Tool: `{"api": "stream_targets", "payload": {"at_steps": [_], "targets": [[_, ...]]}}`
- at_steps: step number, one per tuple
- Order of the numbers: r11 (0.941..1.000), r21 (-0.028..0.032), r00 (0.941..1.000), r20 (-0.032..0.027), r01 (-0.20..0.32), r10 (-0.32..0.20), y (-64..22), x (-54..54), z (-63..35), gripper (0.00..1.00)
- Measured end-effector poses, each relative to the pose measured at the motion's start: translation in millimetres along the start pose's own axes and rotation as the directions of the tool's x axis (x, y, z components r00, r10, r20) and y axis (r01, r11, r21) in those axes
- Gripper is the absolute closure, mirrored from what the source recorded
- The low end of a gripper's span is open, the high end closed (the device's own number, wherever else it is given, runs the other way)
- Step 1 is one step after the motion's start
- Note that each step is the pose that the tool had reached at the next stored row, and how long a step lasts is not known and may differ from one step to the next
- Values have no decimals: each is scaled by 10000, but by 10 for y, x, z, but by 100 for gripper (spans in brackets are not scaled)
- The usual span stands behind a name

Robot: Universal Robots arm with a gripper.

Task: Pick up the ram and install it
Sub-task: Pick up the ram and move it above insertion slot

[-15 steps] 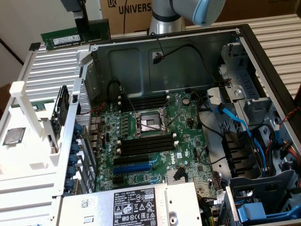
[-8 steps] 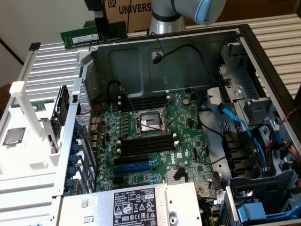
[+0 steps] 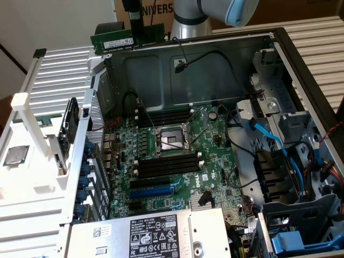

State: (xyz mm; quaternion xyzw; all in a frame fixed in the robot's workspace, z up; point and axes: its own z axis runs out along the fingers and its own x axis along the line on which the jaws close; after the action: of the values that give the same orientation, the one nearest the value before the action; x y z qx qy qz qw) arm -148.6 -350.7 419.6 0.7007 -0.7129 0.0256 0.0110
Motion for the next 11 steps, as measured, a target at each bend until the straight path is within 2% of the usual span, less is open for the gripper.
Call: {"api": "stream_targets", "payload": {"at_steps": [7,9,11], "targets": [[10000,-2,10000,13,-1,1,-319,-9,37,88],[10000,-10,10000,52,-2,2,-409,-11,52,88],[10000,-34,9999,122,-3,3,-501,-14,67,88]]}}
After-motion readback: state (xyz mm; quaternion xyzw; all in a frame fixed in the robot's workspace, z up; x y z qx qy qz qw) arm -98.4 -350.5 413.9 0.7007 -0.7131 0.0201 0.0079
